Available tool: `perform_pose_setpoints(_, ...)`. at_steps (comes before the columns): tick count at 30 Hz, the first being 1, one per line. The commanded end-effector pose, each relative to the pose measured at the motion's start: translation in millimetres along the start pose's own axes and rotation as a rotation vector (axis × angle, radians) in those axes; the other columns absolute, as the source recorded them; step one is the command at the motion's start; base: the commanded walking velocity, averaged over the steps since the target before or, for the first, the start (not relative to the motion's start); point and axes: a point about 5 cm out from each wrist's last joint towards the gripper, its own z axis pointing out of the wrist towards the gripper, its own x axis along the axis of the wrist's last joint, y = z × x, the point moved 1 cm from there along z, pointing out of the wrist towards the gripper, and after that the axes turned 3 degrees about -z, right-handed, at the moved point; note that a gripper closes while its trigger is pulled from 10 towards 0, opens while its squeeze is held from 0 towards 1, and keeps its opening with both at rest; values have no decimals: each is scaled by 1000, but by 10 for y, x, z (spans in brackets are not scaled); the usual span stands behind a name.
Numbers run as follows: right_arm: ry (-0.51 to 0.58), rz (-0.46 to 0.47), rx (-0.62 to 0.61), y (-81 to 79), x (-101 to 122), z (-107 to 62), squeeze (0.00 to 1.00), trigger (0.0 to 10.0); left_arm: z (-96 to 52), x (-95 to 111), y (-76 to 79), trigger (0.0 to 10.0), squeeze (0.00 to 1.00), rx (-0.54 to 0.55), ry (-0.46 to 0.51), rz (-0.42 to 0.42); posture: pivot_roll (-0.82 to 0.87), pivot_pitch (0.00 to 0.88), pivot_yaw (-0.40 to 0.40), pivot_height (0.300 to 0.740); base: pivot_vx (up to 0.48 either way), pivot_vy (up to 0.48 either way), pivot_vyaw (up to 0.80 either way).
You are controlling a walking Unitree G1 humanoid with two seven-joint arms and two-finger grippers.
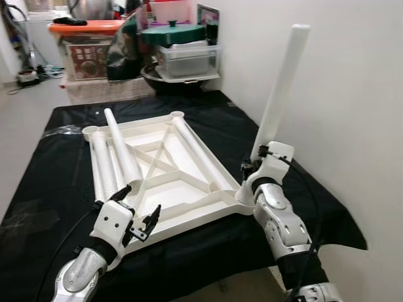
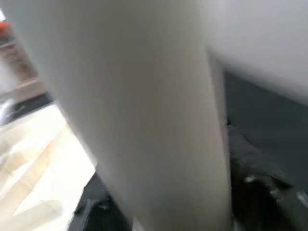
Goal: Building children table
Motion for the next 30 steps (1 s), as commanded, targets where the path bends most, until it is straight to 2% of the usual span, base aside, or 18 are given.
perform_pose_setpoints(1, -65, 58, 183, -277, -154, -45, 816, 10000, 21, -4, 28, 10000, 0, -16, -2, 10, 80, 0, -17, 740, 0, 0, 0)
perform_pose_setpoints(2, -65, 58, 183, -277, -154, -45, 816, 10000, 21, -4, 28, 10000, 0, -16, -2, 10, 80, 0, -17, 740, 0, 0, 0)
perform_pose_setpoints(3, 4, 105, 398, -505, -12, -118, 1000, 10000, 30, -4, 33, 10000, 0, -16, -1, 9, 82, 0, -22, 740, 0, 0, 0)
perform_pose_setpoints(4, 4, 105, 398, -505, -12, -118, 1000, 10000, 30, -4, 33, 10000, 0, -16, -1, 9, 82, 0, -22, 740, 0, 0, 0)
perform_pose_setpoints(5, 49, 125, 583, -678, 102, -193, 0, 10000, 35, -4, 35, 10000, 0, -15, 1, 8, 83, 0, -27, 740, 0, 0, 0)
perform_pose_setpoints(7, 49, 125, 583, -678, 102, -193, 0, 10000, 35, -4, 35, 10000, 0, -15, 1, 8, 83, 0, -27, 740, 0, 0, 0)
perform_pose_setpoints(13, 66, -8, 845, -795, 210, -233, 0, 10000, 9, -5, 18, 10000, 0, 4, 0, 7, 108, 0, -53, 740, 0, 0, 0)
perform_pose_setpoints(17, 63, -61, 1080, -842, 235, -407, 0, 10000, -7, -4, 15, 10000, 0, 11, 0, 6, 107, 0, -55, 740, 0, 0, 0)
perform_pose_setpoints(19, 21, -106, 1286, -912, 125, -653, 0, 10000, -1, 1, 29, 10000, 0, 12, 3, 5, 113, 0, -61, 740, 0, 0, 0)
perform_pose_setpoints(20, 2, -111, 1317, -945, 44, -713, 0, 7569, 3, 2, 27, 10000, 0, 14, 4, 6, 115, 0, -61, 740, 0, 0, 0)
perform_pose_setpoints(21, 2, -111, 1317, -945, 44, -713, 0, 7569, 3, 2, 27, 10000, 0, 14, 4, 6, 115, 0, -61, 740, 0, 0, 0)
perform_pose_setpoints(22, -9, -109, 1296, -956, -31, -713, 0, 2235, 2, 1, 19, 10000, 0, 17, 4, 7, 115, 0, -57, 740, 0, 0, 0)
perform_pose_setpoints(23, -9, -109, 1296, -956, -31, -713, 0, 2235, 2, 1, 19, 10000, 0, 17, 4, 7, 115, 0, -57, 740, 0, 0, 0)
perform_pose_setpoints(24, -3, -118, 1171, -938, -99, -604, 0, 0, -5, -3, 8, 10000, 0, 18, 2, 8, 112, 0, -52, 740, 0, 0, 0)
perform_pose_setpoints(25, -3, -118, 1171, -938, -99, -604, 0, 0, -5, -3, 8, 10000, 0, 18, 2, 8, 112, 0, -52, 740, 0, 0, 0)
perform_pose_setpoints(26, -23, -125, 915, -845, -176, -376, 0, 0, -15, -9, 0, 10000, 0, 17, -2, 10, 108, 0, -49, 740, 0, 0, 0)
perform_pose_setpoints(28, -23, -125, 915, -845, -176, -376, 0, 0, -15, -9, 0, 10000, 0, 17, -2, 10, 108, 0, -49, 740, 0, 0, 0)
perform_pose_setpoints(30, -92, -128, 452, -548, -299, -58, 0, 0, -26, -21, -9, 10000, 0, 15, -7, 13, 100, 0, -44, 740, 0, 0, 0)
